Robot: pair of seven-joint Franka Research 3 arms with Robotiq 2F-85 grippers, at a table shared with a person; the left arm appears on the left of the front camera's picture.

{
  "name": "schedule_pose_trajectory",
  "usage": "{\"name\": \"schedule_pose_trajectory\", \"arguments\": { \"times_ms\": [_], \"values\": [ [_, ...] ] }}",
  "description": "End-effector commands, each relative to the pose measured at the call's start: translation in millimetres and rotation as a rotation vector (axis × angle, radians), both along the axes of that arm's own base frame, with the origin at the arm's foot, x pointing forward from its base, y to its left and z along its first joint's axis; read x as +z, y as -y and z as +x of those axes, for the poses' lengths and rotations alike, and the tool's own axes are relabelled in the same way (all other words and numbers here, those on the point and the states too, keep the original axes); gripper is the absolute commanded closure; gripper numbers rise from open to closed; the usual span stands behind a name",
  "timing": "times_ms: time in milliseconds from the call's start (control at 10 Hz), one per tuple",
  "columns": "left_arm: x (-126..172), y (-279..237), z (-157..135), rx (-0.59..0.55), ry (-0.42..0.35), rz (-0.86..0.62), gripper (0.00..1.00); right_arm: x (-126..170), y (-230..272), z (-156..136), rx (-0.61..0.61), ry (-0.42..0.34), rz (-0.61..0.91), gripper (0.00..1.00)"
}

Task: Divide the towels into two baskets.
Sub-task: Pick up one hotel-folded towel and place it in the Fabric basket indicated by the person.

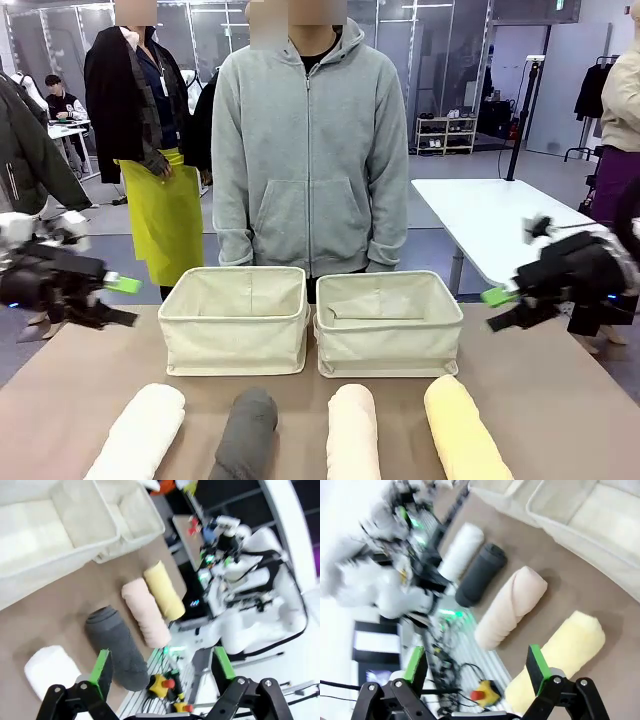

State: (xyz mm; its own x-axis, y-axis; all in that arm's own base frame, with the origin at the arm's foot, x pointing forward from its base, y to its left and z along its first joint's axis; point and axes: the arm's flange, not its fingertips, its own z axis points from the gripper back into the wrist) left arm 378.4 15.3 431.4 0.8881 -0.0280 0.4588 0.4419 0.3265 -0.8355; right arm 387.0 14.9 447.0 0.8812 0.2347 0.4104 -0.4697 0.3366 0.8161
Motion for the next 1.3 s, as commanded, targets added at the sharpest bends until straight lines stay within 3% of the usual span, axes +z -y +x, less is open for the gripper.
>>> {"name": "schedule_pose_trajectory", "arguments": {
  "times_ms": [0,300,400,600,800,900,1200],
  "values": [
    [-17.8,-64.5,-23.6,0.181,-0.004,-0.144,0.00,-17.7,64.7,3.7,-0.160,-0.093,0.140,0.00],
    [-26.2,-160.2,-95.6,0.419,0.010,-0.124,0.00,-33.0,178.3,-32.2,-0.439,-0.147,0.311,0.00],
    [-21.3,-186.5,-123.6,0.524,0.051,-0.118,0.00,-35.9,212.0,-51.8,-0.529,-0.144,0.369,0.00],
    [-15.0,-207.8,-152.9,0.618,0.042,-0.077,0.00,-35.3,247.7,-81.4,-0.632,-0.124,0.410,0.00],
    [-14.2,-206.2,-147.0,0.655,0.028,-0.038,0.00,-42.2,250.5,-81.6,-0.609,-0.136,0.370,0.00],
    [-10.4,-243.1,-147.2,0.642,0.045,-0.090,0.00,-42.2,250.5,-81.6,-0.609,-0.136,0.370,0.00],
    [-10.4,-243.1,-147.2,0.642,0.045,-0.090,0.00,-42.2,250.5,-81.6,-0.609,-0.136,0.370,0.00]
  ]
}}
